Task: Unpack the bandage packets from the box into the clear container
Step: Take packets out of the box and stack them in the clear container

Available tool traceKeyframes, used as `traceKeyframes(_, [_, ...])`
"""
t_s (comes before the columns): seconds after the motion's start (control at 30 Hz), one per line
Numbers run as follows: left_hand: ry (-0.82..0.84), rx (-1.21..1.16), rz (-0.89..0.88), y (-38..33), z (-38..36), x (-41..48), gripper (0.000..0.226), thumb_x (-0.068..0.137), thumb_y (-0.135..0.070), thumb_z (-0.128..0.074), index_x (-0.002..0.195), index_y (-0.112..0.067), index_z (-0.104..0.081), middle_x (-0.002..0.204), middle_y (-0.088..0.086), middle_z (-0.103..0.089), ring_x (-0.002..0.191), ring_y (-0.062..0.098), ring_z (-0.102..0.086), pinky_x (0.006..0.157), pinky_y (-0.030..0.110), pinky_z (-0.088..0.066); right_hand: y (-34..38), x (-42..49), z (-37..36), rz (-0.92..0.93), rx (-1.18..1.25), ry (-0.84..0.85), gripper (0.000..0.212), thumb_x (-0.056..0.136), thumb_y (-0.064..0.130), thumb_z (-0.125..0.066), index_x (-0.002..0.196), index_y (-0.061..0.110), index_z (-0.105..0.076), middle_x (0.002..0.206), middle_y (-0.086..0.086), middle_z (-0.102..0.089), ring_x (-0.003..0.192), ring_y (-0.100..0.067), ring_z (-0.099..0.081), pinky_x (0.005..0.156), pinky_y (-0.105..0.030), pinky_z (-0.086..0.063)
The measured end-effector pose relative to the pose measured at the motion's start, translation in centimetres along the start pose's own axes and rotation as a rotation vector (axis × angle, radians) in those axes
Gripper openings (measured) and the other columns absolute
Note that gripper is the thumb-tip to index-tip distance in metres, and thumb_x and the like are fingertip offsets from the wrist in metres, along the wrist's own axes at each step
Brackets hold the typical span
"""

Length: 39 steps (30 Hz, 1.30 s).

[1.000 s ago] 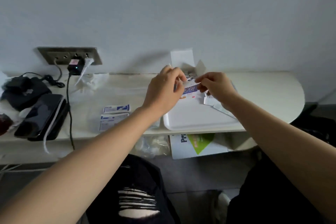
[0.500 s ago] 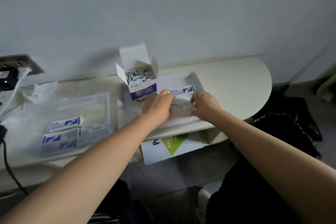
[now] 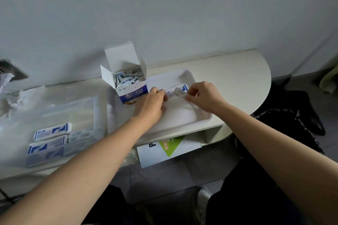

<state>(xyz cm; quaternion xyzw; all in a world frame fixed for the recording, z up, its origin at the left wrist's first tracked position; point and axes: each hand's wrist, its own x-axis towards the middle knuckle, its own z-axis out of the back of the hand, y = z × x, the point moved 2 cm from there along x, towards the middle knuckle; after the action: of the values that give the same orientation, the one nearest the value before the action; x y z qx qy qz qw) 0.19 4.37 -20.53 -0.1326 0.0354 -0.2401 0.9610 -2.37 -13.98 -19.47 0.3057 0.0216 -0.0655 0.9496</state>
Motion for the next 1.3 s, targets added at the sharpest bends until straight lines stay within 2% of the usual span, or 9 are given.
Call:
traceKeyframes(0.2, [-0.054, -0.059, -0.088, -0.2, 0.6, -0.4, 0.012, 0.082, -0.012, -0.063, 0.09, -0.02, -0.062, 0.097, -0.001, -0.064, 0.086, 0.022, -0.062, 0.067, 0.03, -0.048, 0.2, 0.0, 1.5, -0.023, 0.18, -0.043, 0.027, 0.082, 0.039, -0.066, 0.081, 0.012, -0.069, 0.076, 0.004, -0.065, 0.059, -0.007, -0.051, 0.054, -0.019, -0.039])
traceKeyframes(0.5, [-0.058, -0.025, -0.166, 0.3, 0.2, -1.1, 0.007, 0.079, -0.017, -0.066, 0.082, -0.023, -0.064, 0.087, -0.006, -0.06, 0.079, 0.02, -0.06, 0.06, 0.025, -0.038, 0.1, 0.0, 1.0, -0.094, 0.289, 0.098, 0.014, 0.082, 0.024, -0.067, 0.077, 0.012, -0.067, 0.064, 0.005, -0.054, 0.06, -0.01, -0.047, 0.053, -0.021, -0.036])
traceKeyframes(0.63, [-0.078, -0.052, -0.175, 0.4, 0.2, -0.9, 0.007, 0.079, -0.015, -0.067, 0.079, -0.021, -0.064, 0.086, -0.002, -0.061, 0.078, 0.021, -0.062, 0.06, 0.03, -0.047, 0.6, -0.1, 0.7, -0.082, 0.252, 0.214, 0.01, 0.081, 0.021, -0.069, 0.078, 0.012, -0.07, 0.067, 0.003, -0.056, 0.064, -0.011, -0.047, 0.058, -0.023, -0.037])
traceKeyframes(0.73, [-0.177, -0.074, -0.212, -0.1, 0.6, -1.0, 0.011, 0.075, -0.01, -0.068, 0.073, -0.019, -0.062, 0.08, -0.002, -0.062, 0.069, 0.023, -0.064, 0.054, 0.031, -0.048, 1.0, -0.3, 0.4, -0.041, 0.216, 0.332, 0.014, 0.08, 0.021, -0.07, 0.085, 0.008, -0.071, 0.073, 0.001, -0.058, 0.069, -0.013, -0.049, 0.065, -0.025, -0.04])
traceKeyframes(0.83, [-0.335, -0.082, -0.277, -0.6, 1.0, -1.1, 0.012, 0.072, -0.009, -0.065, 0.07, -0.019, -0.058, 0.071, -0.003, -0.061, 0.056, 0.023, -0.062, 0.044, 0.032, -0.048, 1.2, -0.5, 0.1, -0.004, 0.259, 0.436, 0.025, 0.084, 0.021, -0.068, 0.087, -0.004, -0.063, 0.073, -0.003, -0.048, 0.068, -0.014, -0.04, 0.062, -0.026, -0.031])
traceKeyframes(0.9, [-0.391, -0.06, -0.309, -0.7, 1.3, -1.1, 0.01, 0.072, -0.011, -0.062, 0.069, -0.019, -0.056, 0.07, -0.003, -0.059, 0.053, 0.022, -0.061, 0.041, 0.032, -0.047, 1.1, -0.5, 0.2, 0.01, 0.322, 0.451, 0.02, 0.087, 0.02, -0.066, 0.08, 0.003, -0.059, 0.07, -0.001, -0.045, 0.066, -0.013, -0.038, 0.063, -0.026, -0.031])
traceKeyframes(1.0, [-0.372, -0.06, -0.298, -0.7, 1.3, -0.7, 0.013, 0.075, -0.011, -0.068, 0.078, -0.018, -0.057, 0.079, -0.003, -0.06, 0.059, 0.022, -0.063, 0.045, 0.036, -0.05, 0.6, -0.3, 0.5, 0.018, 0.448, 0.425, 0.016, 0.085, 0.008, -0.067, 0.076, 0.016, -0.057, 0.065, 0.004, -0.05, 0.062, -0.011, -0.043, 0.062, -0.023, -0.037])
traceKeyframes(1.13, [-0.16, 0.024, -0.136, -0.5, 0.6, -0.3, 0.033, 0.084, -0.029, -0.067, 0.112, -0.018, -0.055, 0.109, 0.0, -0.052, 0.081, 0.02, -0.062, 0.055, 0.034, -0.05, -0.5, 0.2, 1.3, -0.044, 0.522, 0.238, 0.027, 0.083, 0.002, -0.068, 0.108, 0.01, -0.064, 0.073, -0.003, -0.061, 0.065, -0.013, -0.054, 0.065, -0.024, -0.046])
traceKeyframes(1.3, [-0.007, 0.089, -0.1, -1.0, -0.4, 0.4, 0.036, 0.088, -0.036, -0.063, 0.121, -0.022, -0.059, 0.113, 0.001, -0.047, 0.088, 0.021, -0.058, 0.058, 0.029, -0.038, -1.0, 0.2, 2.3, -0.092, 0.554, 0.074, 0.011, 0.083, 0.006, -0.069, 0.081, 0.017, -0.07, 0.074, 0.0, -0.068, 0.063, -0.006, -0.06, 0.062, -0.017, -0.049])
